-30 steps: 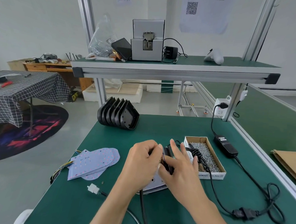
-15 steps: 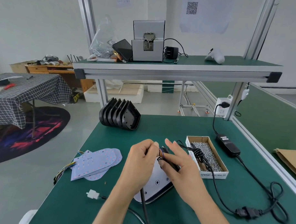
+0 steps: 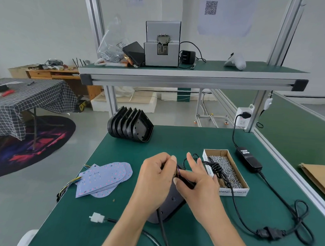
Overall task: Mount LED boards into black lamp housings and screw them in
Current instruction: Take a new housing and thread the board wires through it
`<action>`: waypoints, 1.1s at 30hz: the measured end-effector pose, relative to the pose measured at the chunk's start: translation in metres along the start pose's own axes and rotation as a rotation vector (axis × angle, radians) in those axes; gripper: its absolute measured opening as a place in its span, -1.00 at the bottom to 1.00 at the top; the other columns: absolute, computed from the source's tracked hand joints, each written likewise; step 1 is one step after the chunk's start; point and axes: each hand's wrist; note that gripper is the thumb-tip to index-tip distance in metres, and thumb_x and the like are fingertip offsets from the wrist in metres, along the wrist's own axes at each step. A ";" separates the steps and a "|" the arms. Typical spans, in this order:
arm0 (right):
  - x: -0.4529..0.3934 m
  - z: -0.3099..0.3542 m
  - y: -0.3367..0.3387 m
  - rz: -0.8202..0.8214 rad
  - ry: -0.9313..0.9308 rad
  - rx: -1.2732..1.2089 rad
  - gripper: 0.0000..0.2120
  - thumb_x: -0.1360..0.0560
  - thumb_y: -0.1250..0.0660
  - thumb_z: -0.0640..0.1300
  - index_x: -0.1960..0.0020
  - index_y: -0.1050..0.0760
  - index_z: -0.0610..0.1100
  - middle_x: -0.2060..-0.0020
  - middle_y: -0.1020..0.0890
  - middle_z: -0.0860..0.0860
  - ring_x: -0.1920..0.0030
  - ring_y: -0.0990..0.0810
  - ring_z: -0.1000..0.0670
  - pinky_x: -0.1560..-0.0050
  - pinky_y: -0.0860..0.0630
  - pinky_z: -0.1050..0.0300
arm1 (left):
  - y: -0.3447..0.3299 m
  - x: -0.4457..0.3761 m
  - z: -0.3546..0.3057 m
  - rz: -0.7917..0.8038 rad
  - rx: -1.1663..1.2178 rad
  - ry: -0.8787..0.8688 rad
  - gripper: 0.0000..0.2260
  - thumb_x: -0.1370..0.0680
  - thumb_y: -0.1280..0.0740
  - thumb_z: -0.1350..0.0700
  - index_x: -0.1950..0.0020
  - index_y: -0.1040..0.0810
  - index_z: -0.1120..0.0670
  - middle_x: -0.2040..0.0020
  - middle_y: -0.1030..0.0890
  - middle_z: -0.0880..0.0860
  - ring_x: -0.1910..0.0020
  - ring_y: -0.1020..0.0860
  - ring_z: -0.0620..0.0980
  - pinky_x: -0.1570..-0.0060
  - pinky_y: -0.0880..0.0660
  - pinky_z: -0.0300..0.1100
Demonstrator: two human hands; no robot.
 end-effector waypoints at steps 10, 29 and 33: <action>0.004 -0.014 -0.005 -0.007 -0.035 -0.224 -0.70 -0.56 -0.46 -0.05 -0.08 -0.68 0.39 -0.60 -0.26 0.26 -0.64 -0.04 0.22 -0.63 -0.07 -0.22 | -0.002 0.004 -0.003 0.051 -0.049 -0.021 -0.62 -0.67 -0.29 0.09 0.30 -0.26 0.12 0.46 -0.22 -0.13 0.44 -0.17 -0.08 0.45 -0.17 -0.27; 0.005 -0.019 0.000 0.040 0.112 -0.211 -0.50 -0.54 -0.48 0.08 -0.19 -0.43 0.67 -0.54 -0.18 0.50 -0.62 -0.05 0.28 -0.65 -0.02 -0.23 | 0.005 -0.006 0.006 0.006 0.147 0.004 -0.65 -0.59 -0.25 -0.05 0.36 -0.32 0.00 0.43 -0.28 -0.10 0.38 -0.23 -0.03 0.34 -0.24 -0.15; 0.004 -0.025 0.022 0.216 0.202 -0.563 -0.33 -0.49 -0.51 0.18 -0.55 -0.37 0.28 -0.57 -0.37 0.20 -0.60 -0.28 0.10 -0.61 -0.21 -0.19 | 0.023 -0.017 0.008 0.000 0.521 0.052 -0.66 -0.54 -0.31 -0.08 0.36 -0.34 0.01 0.44 -0.25 -0.04 0.40 -0.27 0.05 0.21 -0.33 -0.10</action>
Point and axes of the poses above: each hand's wrist, its own x-axis away from the middle knuckle, its own y-axis out of the back of the hand, z = x × y
